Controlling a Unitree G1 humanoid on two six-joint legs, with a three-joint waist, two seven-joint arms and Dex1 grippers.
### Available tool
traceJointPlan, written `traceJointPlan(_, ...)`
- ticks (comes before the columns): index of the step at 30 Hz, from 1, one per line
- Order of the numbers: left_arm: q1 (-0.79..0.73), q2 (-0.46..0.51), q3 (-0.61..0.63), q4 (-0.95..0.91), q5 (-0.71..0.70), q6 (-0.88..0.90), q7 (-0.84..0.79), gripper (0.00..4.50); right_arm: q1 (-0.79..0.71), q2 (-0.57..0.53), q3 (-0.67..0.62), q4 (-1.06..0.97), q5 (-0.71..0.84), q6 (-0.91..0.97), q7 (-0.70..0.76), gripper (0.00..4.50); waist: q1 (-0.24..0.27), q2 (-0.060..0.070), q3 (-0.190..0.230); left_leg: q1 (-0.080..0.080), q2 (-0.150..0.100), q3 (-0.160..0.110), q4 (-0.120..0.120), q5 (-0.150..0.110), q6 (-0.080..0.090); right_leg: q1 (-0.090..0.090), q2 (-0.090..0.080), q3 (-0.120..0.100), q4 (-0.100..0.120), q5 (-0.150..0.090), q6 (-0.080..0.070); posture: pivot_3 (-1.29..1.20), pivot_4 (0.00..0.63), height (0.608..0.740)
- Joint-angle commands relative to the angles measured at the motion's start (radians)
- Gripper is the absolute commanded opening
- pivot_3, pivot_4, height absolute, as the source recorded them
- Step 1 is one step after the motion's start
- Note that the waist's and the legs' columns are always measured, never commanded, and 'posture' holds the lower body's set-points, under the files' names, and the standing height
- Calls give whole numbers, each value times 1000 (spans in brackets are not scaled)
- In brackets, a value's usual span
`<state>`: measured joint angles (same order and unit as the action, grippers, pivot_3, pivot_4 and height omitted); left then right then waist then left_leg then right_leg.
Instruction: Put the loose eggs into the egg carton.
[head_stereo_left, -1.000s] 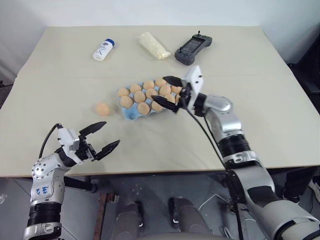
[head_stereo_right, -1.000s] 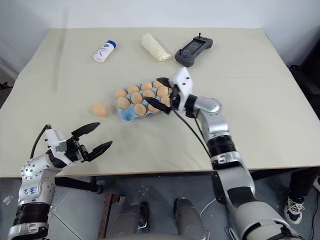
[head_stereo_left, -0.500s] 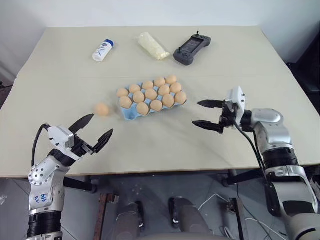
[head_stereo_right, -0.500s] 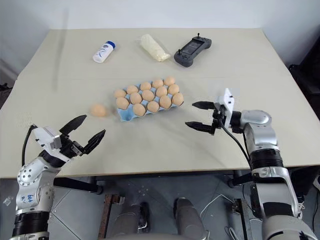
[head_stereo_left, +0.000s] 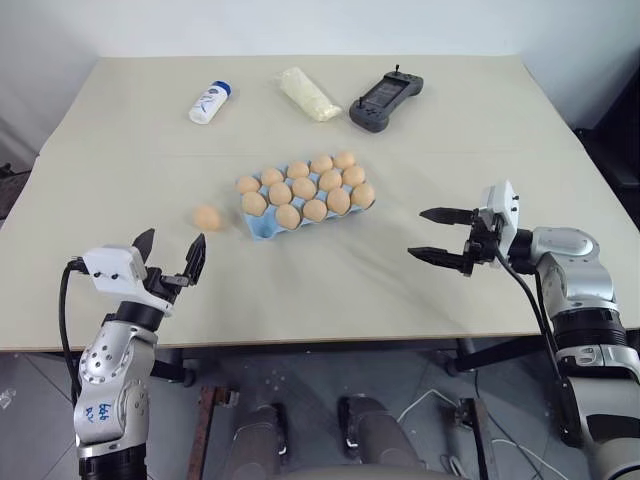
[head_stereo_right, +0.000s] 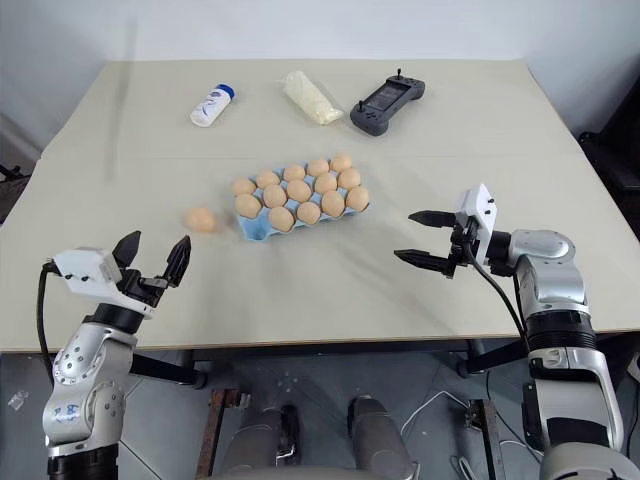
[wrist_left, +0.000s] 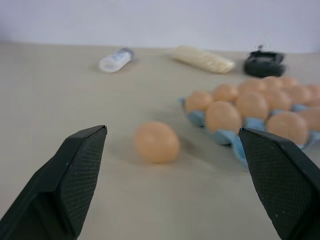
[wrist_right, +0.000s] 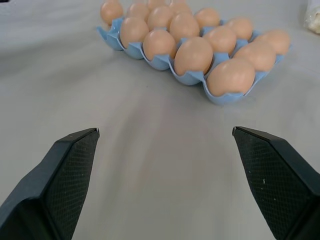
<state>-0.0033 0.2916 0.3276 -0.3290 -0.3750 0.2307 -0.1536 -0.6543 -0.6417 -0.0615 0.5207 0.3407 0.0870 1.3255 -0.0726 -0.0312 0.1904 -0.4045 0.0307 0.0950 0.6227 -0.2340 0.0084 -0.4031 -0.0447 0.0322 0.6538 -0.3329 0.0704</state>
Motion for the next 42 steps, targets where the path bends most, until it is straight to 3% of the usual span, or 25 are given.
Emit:
traceJointPlan(1,-73,13,-24,-49,47,101,82,4500,-38,-3,-11,7,4,-10,6,4474,5,0,0,0,0,0,1,0,0,1,0,0,0,0,0,0,150,740)
traceJointPlan(10,-285,45,-57,77,98,265,125,4500,-60,15,-1,0,24,-3,44,4474,26,0,0,0,0,0,3,-1,1,2,0,-1,-1,1,1,0,150,740)
traceJointPlan(29,-606,66,-150,631,173,176,-40,4500,-72,52,-4,-28,38,25,34,4474,45,0,0,-1,0,0,4,-2,1,3,0,-2,-1,1,1,0,150,740)
traceJointPlan(32,-620,68,-155,666,175,186,-58,3900,-68,51,-5,-32,36,24,25,4500,42,0,0,-1,0,0,4,-2,1,2,0,-2,-2,1,1,0,150,740)
traceJointPlan(37,-620,81,-158,648,181,228,-68,2327,-61,43,-12,-39,37,23,11,4500,43,0,0,-1,1,0,4,-2,0,2,0,-2,-2,1,1,0,150,740)
traceJointPlan(42,-631,129,-151,559,195,201,-76,2106,-55,36,-19,-40,38,19,2,4500,42,0,0,-1,1,0,4,-3,0,2,0,-2,-1,1,1,0,150,740)
